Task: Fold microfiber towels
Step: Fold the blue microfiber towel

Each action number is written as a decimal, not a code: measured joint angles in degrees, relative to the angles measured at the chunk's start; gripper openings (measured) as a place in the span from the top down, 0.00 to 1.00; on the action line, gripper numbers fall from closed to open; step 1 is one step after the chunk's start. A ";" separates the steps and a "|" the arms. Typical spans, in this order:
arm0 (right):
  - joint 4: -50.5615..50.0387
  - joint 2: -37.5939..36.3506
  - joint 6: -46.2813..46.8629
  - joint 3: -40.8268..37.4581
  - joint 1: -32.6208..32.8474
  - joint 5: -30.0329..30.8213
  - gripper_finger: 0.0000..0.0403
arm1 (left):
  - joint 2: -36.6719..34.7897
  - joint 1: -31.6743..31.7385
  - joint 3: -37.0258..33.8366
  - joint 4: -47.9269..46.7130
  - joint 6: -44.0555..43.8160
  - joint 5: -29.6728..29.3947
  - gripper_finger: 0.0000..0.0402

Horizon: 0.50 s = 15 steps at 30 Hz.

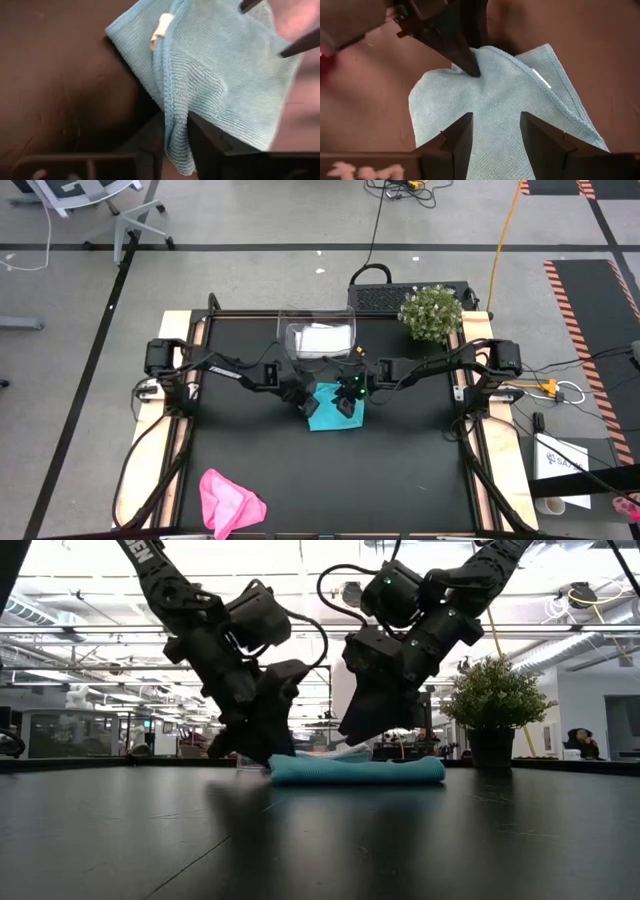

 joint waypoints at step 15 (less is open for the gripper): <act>-11.62 -0.70 0.62 0.00 -0.14 -2.30 0.62 | -9.90 4.43 0.02 -9.94 5.68 -3.53 0.49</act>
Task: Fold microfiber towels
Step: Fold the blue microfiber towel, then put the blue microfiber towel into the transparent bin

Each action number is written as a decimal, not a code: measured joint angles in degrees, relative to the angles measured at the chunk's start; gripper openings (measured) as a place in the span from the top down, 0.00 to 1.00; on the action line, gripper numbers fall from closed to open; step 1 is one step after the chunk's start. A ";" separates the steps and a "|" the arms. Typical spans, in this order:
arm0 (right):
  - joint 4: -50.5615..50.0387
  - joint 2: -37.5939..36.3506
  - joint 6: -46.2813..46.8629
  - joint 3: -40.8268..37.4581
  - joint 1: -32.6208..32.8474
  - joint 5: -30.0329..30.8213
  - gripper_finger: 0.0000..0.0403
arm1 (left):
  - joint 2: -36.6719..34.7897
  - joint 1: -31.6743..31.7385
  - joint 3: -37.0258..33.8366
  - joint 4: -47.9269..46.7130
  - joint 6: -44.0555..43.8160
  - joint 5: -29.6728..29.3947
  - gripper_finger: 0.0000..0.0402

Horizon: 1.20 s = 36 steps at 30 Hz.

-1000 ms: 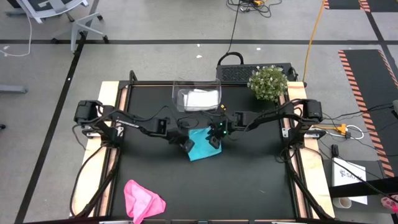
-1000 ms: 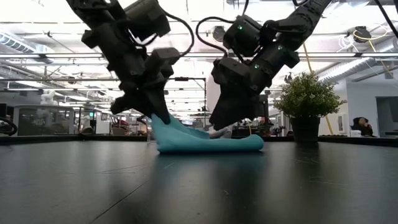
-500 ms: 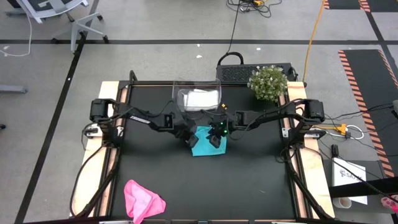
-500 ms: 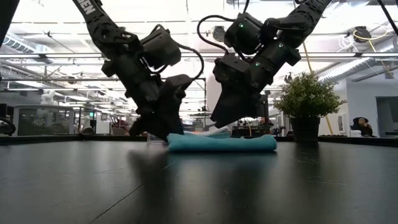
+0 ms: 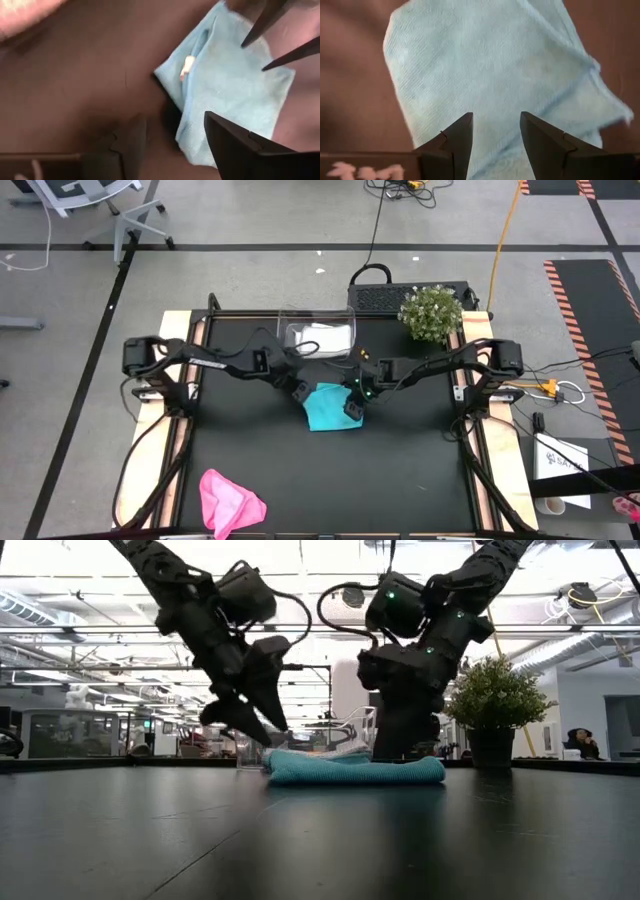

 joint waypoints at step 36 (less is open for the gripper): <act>28.17 -6.68 34.60 -22.35 3.50 -0.67 0.62 | 9.70 -9.49 -0.02 12.18 8.80 -1.49 0.48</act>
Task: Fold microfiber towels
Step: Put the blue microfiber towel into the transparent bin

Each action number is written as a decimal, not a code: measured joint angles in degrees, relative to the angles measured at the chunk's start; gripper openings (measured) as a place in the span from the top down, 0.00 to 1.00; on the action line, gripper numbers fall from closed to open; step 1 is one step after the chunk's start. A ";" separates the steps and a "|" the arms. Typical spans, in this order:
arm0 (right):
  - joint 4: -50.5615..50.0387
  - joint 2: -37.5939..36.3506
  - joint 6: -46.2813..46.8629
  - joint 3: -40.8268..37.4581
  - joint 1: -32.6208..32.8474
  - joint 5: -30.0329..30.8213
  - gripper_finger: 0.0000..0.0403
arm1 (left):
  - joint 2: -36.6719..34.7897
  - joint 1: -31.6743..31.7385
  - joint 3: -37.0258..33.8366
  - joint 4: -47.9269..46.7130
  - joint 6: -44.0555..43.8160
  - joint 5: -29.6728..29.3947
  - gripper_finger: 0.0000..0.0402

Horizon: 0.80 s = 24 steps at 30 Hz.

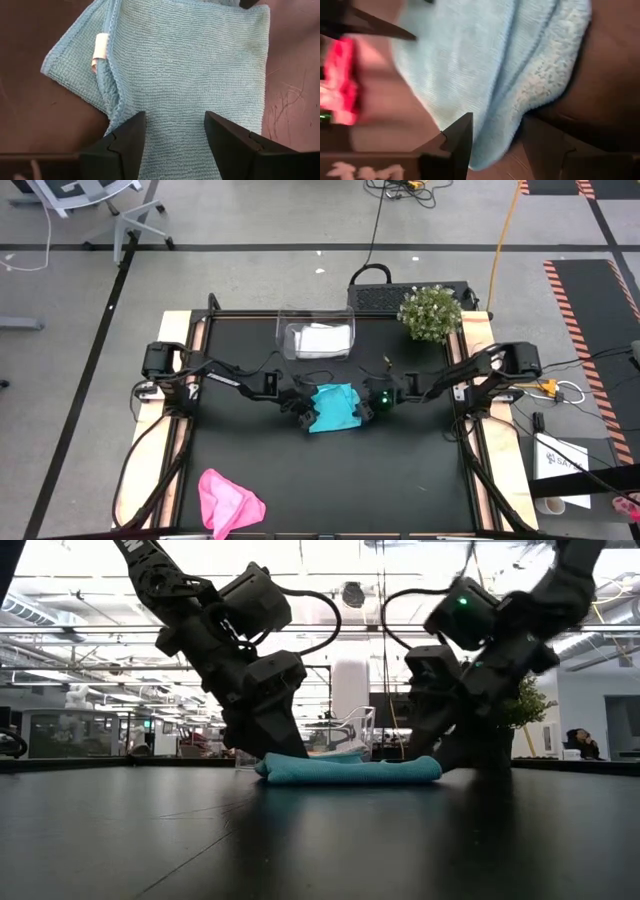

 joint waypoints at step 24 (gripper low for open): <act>8.66 5.84 -2.07 2.31 0.37 4.94 0.62 | -0.02 0.00 0.02 6.61 -2.97 -1.78 0.48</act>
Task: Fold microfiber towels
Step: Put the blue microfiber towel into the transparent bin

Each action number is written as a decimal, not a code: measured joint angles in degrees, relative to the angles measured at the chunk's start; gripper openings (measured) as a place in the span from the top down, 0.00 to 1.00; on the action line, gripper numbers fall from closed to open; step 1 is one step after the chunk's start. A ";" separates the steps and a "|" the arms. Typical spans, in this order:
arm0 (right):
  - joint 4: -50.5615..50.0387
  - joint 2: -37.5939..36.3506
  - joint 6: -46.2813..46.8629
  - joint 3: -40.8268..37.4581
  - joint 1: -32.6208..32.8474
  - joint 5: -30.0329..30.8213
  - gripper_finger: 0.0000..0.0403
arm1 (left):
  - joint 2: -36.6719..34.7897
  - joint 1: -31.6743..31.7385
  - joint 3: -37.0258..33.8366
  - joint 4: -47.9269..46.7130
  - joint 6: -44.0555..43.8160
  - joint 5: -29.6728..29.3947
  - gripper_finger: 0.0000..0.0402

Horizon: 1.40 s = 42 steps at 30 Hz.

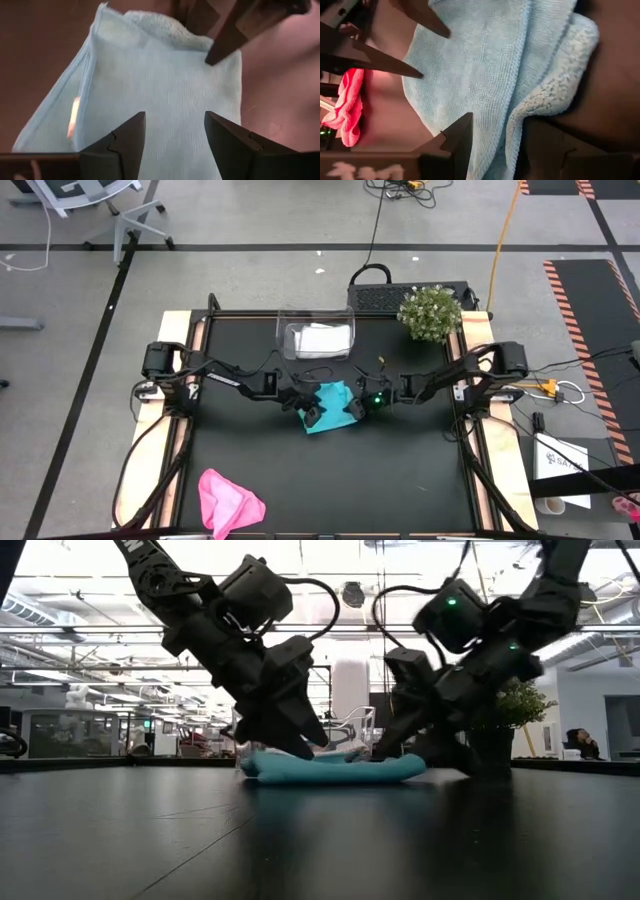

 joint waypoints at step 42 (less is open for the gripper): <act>-5.90 0.10 -8.16 6.02 -1.26 -0.41 1.00 | -6.13 1.57 -0.04 -4.18 -10.47 23.98 0.48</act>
